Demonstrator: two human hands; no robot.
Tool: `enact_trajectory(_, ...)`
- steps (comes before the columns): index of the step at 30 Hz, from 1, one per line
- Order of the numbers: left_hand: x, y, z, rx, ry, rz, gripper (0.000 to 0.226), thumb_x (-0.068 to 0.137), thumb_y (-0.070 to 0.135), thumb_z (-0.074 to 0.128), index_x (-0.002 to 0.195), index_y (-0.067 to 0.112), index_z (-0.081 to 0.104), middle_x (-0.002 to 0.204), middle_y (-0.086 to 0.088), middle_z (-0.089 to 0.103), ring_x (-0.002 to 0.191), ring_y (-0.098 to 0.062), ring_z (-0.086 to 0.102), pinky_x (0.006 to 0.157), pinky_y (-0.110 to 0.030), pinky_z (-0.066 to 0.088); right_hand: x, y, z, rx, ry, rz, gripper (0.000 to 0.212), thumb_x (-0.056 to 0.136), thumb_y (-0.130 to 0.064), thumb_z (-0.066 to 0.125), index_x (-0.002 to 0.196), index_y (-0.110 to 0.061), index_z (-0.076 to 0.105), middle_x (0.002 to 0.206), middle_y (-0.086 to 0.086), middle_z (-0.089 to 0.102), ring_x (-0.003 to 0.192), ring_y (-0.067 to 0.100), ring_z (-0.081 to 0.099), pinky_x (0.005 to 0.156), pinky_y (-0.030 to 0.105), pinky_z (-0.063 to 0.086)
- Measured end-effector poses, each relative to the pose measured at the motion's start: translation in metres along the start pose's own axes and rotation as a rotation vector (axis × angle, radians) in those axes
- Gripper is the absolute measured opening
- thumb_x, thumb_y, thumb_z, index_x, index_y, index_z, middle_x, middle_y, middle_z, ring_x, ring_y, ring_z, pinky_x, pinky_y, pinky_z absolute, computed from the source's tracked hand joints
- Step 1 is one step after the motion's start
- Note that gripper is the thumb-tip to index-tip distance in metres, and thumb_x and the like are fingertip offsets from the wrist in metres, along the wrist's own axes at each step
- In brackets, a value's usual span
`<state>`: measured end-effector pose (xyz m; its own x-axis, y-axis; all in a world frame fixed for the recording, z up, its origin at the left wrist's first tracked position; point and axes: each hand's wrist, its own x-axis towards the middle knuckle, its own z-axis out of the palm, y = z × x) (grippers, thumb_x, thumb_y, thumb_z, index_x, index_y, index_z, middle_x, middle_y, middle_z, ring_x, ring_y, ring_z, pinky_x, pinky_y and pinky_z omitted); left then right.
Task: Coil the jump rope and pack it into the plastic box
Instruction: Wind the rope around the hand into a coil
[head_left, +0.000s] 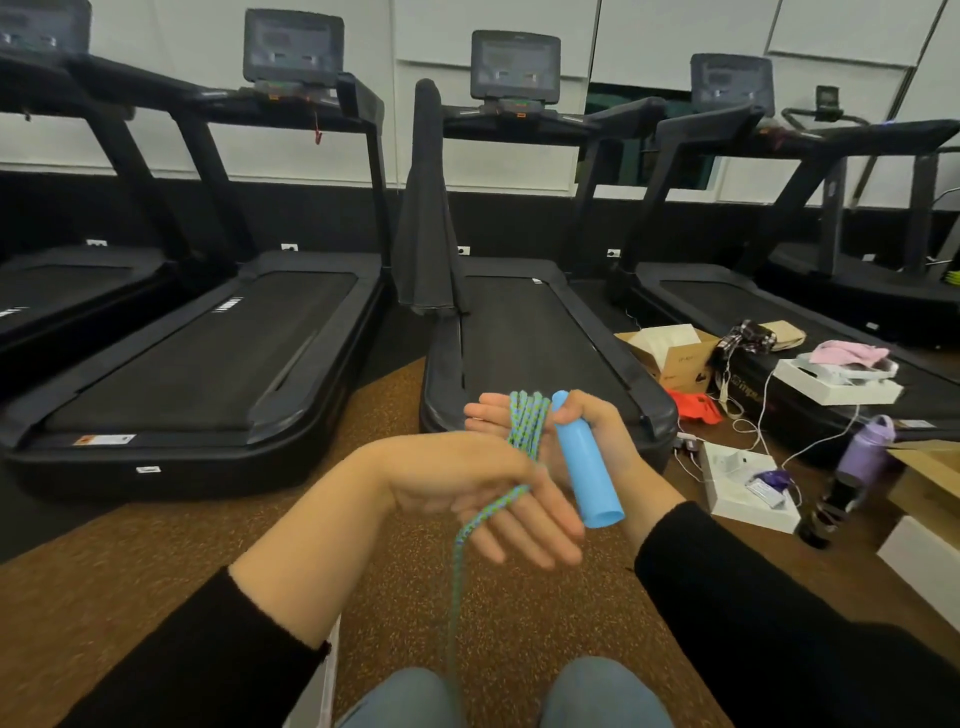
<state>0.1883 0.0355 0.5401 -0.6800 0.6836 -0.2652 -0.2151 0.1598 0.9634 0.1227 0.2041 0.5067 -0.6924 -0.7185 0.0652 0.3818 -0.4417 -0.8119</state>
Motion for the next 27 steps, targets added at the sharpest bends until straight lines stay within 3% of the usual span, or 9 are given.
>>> enact_trajectory(3, -0.005, 0.002, 0.006, -0.078, -0.055, 0.046, 0.044, 0.095, 0.03, 0.036, 0.103, 0.01, 0.074, 0.107, -0.01, 0.073, 0.101, -0.022, 0.07, 0.061, -0.018, 0.058, -0.014, 0.0, 0.004, -0.022, -0.066, 0.019, 0.063, 0.065, -0.012, 0.053, 0.125, 0.007, 0.053, 0.112, 0.022, 0.066, 0.1, 0.029, 0.066, 0.088, 0.035, 0.052)
enact_trajectory(6, -0.011, 0.008, 0.004, -0.166, -0.115, 0.136, 0.039, 0.083, 0.045, 0.055, 0.098, 0.016, 0.077, 0.1, -0.005, 0.076, 0.092, -0.016, 0.073, 0.063, -0.019, 0.059, -0.024, 0.002, 0.015, -0.071, -0.251, 0.047, 0.03, 0.069, -0.005, 0.04, 0.084, -0.005, 0.067, 0.074, 0.005, 0.068, 0.068, 0.015, 0.064, 0.07, 0.024, 0.051)
enact_trajectory(8, -0.011, 0.012, 0.001, -0.156, -0.138, 0.148, 0.046, 0.078, 0.051, 0.056, 0.1, 0.016, 0.076, 0.099, -0.005, 0.076, 0.088, -0.016, 0.074, 0.061, -0.019, 0.059, -0.021, 0.006, 0.02, -0.021, -0.304, 0.062, 0.018, 0.065, -0.001, 0.047, 0.077, -0.006, 0.06, 0.07, 0.006, 0.061, 0.065, 0.019, 0.057, 0.071, 0.028, 0.046)
enact_trajectory(10, -0.01, 0.017, -0.005, -0.144, -0.146, 0.143, 0.048, 0.078, 0.052, 0.056, 0.1, 0.014, 0.076, 0.097, -0.007, 0.076, 0.082, -0.017, 0.075, 0.057, -0.019, 0.059, -0.016, 0.011, 0.007, -0.187, -0.147, 0.076, 0.024, 0.047, -0.005, 0.066, 0.07, -0.01, 0.06, 0.07, 0.009, 0.052, 0.065, 0.025, 0.05, 0.066, 0.032, 0.037)
enact_trajectory(12, -0.01, 0.023, -0.009, -0.153, -0.113, 0.14, 0.048, 0.077, 0.05, 0.057, 0.095, 0.011, 0.077, 0.091, -0.009, 0.077, 0.073, -0.016, 0.075, 0.048, -0.018, 0.056, -0.014, 0.014, -0.009, -0.338, -0.09, 0.139, 0.055, 0.032, -0.012, 0.08, 0.085, -0.006, 0.066, 0.09, 0.019, 0.054, 0.082, 0.036, 0.051, 0.078, 0.042, 0.04)
enact_trajectory(14, -0.008, 0.03, -0.011, -0.129, 0.004, 0.123, 0.044, 0.074, 0.047, 0.056, 0.081, 0.01, 0.078, 0.075, -0.008, 0.076, 0.058, -0.015, 0.073, 0.035, -0.015, 0.048, -0.018, 0.014, -0.008, -0.427, -0.199, 0.155, 0.069, 0.046, -0.008, 0.07, 0.114, 0.0, 0.061, 0.116, 0.028, 0.058, 0.113, 0.044, 0.052, 0.108, 0.049, 0.035)
enact_trajectory(18, -0.003, 0.043, -0.013, 0.103, 0.246, 0.079, 0.04, 0.08, 0.044, 0.051, 0.056, 0.017, 0.069, 0.04, 0.003, 0.054, 0.032, -0.006, 0.054, 0.027, -0.011, 0.028, -0.026, 0.011, -0.003, -0.593, -0.365, 0.249, 0.072, 0.06, -0.009, 0.048, 0.132, -0.002, 0.048, 0.13, 0.01, 0.059, 0.131, 0.024, 0.046, 0.108, 0.03, 0.032)
enact_trajectory(23, 0.01, 0.049, -0.023, 0.472, 0.397, 0.046, 0.033, 0.088, 0.042, 0.058, 0.066, 0.018, 0.065, 0.051, 0.006, 0.061, 0.051, -0.007, 0.063, 0.05, -0.015, 0.044, -0.037, 0.011, 0.001, -0.549, -0.399, 0.249, 0.068, 0.058, -0.008, 0.046, 0.125, -0.008, 0.058, 0.124, 0.006, 0.064, 0.126, 0.02, 0.052, 0.106, 0.027, 0.036)
enact_trajectory(27, 0.025, 0.033, -0.035, 0.717, 0.43, 0.25, 0.018, 0.086, 0.023, 0.066, 0.093, 0.011, 0.076, 0.084, 0.011, 0.075, 0.083, 0.001, 0.07, 0.085, -0.017, 0.052, -0.04, 0.009, 0.005, -0.419, -0.441, 0.217, 0.068, 0.059, -0.004, 0.04, 0.123, -0.004, 0.06, 0.122, 0.01, 0.065, 0.121, 0.021, 0.056, 0.106, 0.032, 0.038)
